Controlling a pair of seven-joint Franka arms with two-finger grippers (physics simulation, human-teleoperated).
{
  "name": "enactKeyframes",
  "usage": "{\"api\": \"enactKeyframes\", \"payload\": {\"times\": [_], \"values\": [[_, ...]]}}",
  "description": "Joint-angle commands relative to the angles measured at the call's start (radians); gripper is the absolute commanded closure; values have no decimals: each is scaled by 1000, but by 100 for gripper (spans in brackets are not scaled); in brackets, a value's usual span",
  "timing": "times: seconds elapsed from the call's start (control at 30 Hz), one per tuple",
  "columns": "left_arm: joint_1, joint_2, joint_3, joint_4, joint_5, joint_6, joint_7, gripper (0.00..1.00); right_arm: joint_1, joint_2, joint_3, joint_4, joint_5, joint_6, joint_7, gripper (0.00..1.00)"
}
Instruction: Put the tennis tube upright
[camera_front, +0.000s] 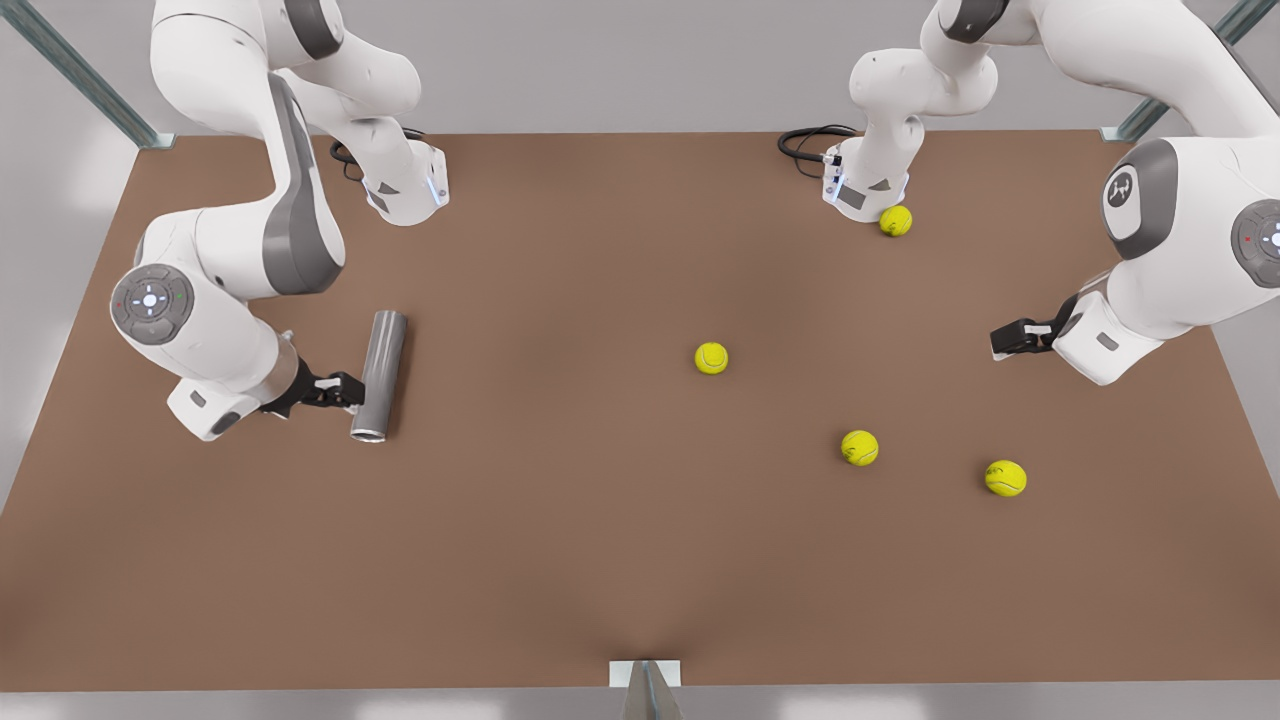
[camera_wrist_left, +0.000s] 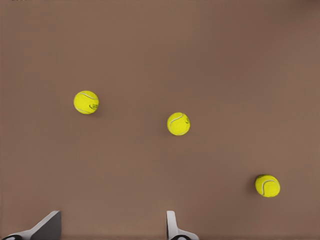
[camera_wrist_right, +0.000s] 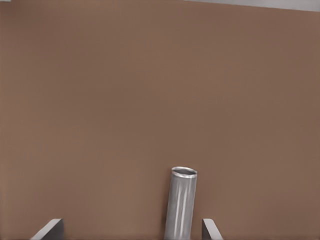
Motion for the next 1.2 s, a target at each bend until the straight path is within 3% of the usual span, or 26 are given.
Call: {"api": "enactKeyframes", "payload": {"times": [0.0,0.2,0.3,0.4,0.47,0.57,0.77,0.9,1.17], "values": [[0,0,0,0,1,0,0,0,-1,-1,0,0,0,0,-4,0],[0,6,0,0,1,0,0,0,23,23,2,-34,4,-51,9,0],[0,12,0,0,1,2,0,0,-6,11,2,-253,38,87,18,0],[0,14,0,-3,1,0,-2,0,-28,-95,2,-443,44,172,16,0],[0,20,0,-17,1,3,-2,0,-40,-147,2,-618,44,340,16,0],[0,52,-2,-21,-2,8,-3,0,-60,-144,3,-736,46,460,16,0],[-2,77,-2,-29,0,11,-2,0,-86,-136,2,-773,46,500,1,0],[-3,47,0,-23,1,3,2,0,-136,-69,3,-859,44,686,-91,0],[-2,47,0,-23,3,5,0,0,-153,-35,2,-939,44,765,-137,0]]}}
